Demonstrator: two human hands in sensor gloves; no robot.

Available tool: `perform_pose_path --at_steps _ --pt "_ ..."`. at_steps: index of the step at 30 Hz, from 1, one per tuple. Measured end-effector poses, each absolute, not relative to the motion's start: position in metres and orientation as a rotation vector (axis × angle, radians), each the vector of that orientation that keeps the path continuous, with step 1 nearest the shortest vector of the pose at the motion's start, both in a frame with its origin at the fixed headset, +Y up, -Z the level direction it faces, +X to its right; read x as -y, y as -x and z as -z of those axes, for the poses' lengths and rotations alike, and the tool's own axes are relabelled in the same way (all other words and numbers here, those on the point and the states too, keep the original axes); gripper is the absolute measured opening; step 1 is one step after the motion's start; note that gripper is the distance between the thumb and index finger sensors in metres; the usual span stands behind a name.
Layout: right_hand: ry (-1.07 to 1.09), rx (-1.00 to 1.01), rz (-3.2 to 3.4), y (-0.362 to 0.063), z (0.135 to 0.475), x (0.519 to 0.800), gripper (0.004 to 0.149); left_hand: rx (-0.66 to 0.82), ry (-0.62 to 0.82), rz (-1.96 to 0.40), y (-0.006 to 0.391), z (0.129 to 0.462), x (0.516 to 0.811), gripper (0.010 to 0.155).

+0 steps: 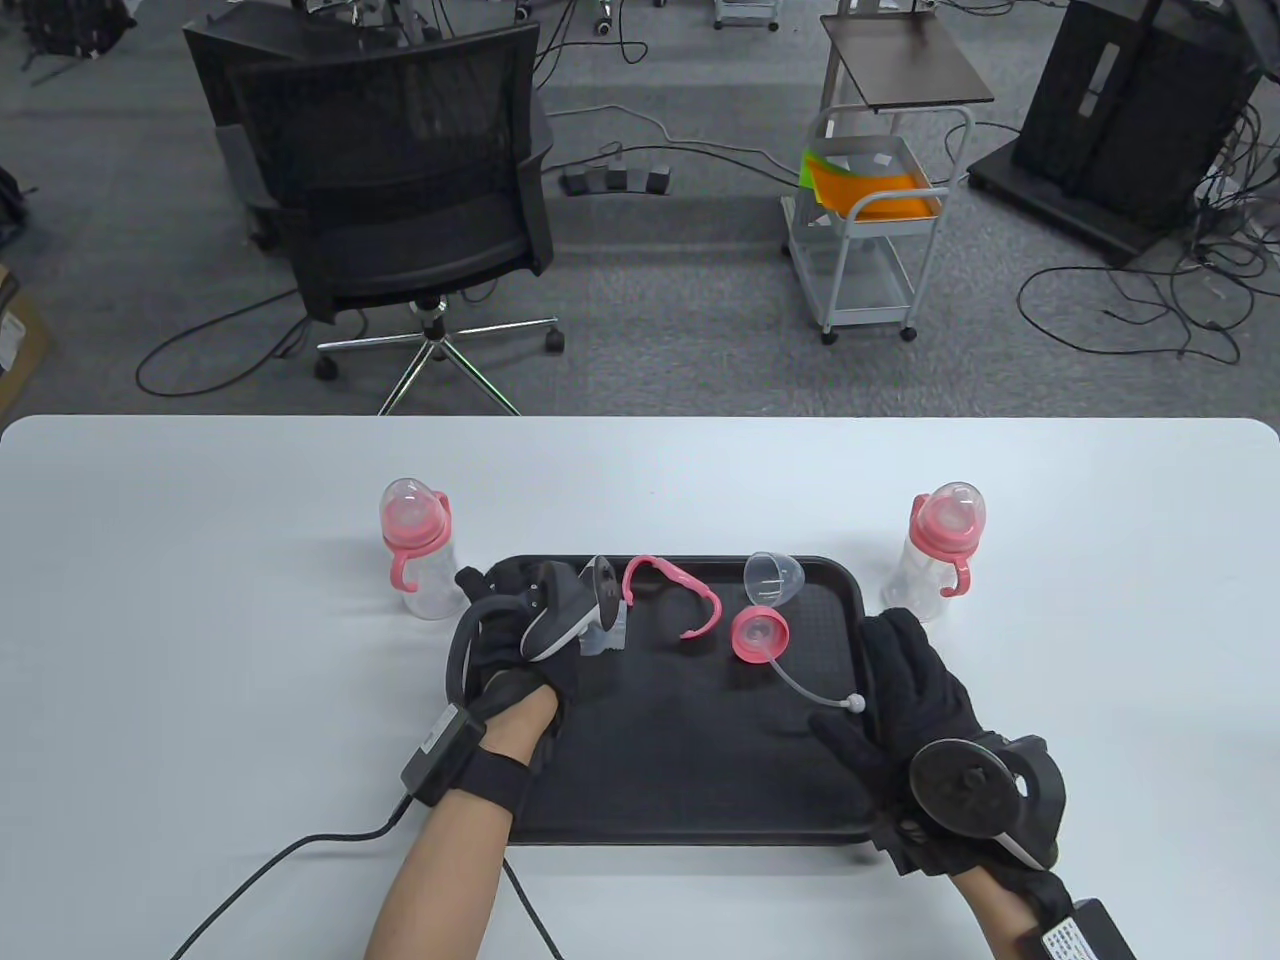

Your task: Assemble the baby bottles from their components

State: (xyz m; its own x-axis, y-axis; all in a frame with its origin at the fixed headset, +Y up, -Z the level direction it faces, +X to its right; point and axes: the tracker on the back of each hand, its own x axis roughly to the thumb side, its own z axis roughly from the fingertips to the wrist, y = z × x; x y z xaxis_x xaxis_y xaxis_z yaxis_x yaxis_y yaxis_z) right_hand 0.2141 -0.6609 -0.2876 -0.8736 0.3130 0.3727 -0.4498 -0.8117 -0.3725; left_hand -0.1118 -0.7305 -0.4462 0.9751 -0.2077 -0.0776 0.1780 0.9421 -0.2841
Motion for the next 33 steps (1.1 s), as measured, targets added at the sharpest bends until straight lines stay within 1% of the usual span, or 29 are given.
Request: perform_pose_path --at_steps 3,9,11,13,15,20,22,25,28,30,33 --pt "-0.421 0.624 -2.62 -0.213 0.288 0.662 0.094 -0.077 0.256 0.167 0.116 0.438 0.724 0.102" --pt "-0.445 0.626 -2.621 -0.207 0.285 0.661 0.094 0.044 0.136 0.078 0.124 0.405 0.698 0.102" --pt "-0.453 0.619 -2.615 -0.204 0.285 0.661 0.094 0.094 0.145 0.011 0.129 0.394 0.691 0.101" --pt "-0.46 0.615 -2.619 -0.202 0.285 0.662 0.094 0.103 0.062 0.005 0.133 0.382 0.683 0.102" --pt "-0.47 0.61 -2.626 -0.2 0.285 0.663 0.094 0.122 0.032 -0.013 0.138 0.37 0.676 0.102" --pt "-0.467 0.596 -2.625 -0.199 0.286 0.664 0.094 0.156 -0.043 -0.197 0.157 0.342 0.659 0.102" --pt "-0.464 0.593 -2.619 -0.199 0.286 0.663 0.094 0.155 -0.077 -0.234 0.165 0.333 0.653 0.103" --pt "-0.445 0.614 -2.612 -0.201 0.288 0.655 0.093 0.148 -0.115 -0.349 0.177 0.321 0.647 0.103" --pt "-0.432 0.658 -2.638 -0.2 0.291 0.642 0.093 0.15 -0.156 -0.478 0.187 0.31 0.649 0.103" --pt "-0.415 0.677 -2.656 -0.198 0.294 0.634 0.092 0.155 -0.193 -0.518 0.192 0.307 0.652 0.103" --pt "-0.416 0.673 -2.685 -0.19 0.303 0.625 0.09 0.147 -0.194 -0.573 0.198 0.307 0.657 0.105"
